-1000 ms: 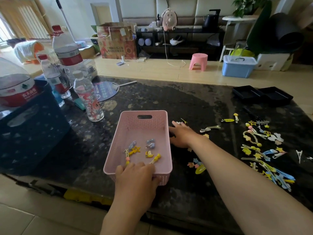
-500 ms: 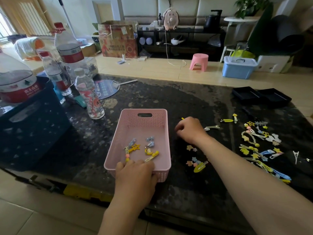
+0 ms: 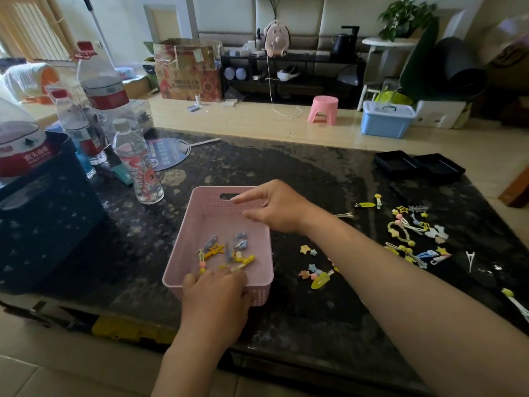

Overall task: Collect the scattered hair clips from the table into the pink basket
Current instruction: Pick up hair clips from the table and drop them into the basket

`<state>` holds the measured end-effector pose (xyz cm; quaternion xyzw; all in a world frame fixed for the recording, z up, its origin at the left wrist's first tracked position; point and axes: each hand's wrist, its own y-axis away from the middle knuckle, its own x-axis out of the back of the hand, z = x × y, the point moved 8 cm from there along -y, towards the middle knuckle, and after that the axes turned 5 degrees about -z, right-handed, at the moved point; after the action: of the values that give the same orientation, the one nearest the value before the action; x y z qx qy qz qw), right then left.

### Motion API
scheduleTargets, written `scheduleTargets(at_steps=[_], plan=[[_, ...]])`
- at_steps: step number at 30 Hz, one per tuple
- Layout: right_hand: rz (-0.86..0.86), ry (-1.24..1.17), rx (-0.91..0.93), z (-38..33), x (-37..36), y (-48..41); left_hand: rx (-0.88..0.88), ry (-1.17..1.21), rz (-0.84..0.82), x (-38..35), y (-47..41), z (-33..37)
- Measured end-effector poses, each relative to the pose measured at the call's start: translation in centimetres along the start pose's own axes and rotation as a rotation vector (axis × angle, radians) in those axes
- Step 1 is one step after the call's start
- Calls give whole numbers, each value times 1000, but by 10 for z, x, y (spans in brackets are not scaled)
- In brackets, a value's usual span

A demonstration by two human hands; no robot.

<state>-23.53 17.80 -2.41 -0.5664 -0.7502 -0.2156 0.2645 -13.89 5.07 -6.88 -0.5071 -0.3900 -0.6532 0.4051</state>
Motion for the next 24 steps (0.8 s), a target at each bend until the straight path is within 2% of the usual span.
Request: scheduleTargets(at_steps=[2,4,5,7,10,15,20,24], plan=[[163,-88,-66,22,26,6,0,13,-5,0,0,0],[288,42,-241,63,52,14,-3,24,-14,0,-1,1],[282,188,-365,88,61,19,-3,26,-17,0,-1,1],[145,427,-593,140,67,35,0,26,-29,1,-1,2],[-23,462,-789,194,60,57,13,27,-48,1,-4,1],[-151,505,-761,210,44,61,22,11,-44,0,-5,4],[10,537,-564,189,57,56,28,-4,-48,-2,-6,6],[23,581,-511,170,51,60,31,-26,-46,-5,-6,8]])
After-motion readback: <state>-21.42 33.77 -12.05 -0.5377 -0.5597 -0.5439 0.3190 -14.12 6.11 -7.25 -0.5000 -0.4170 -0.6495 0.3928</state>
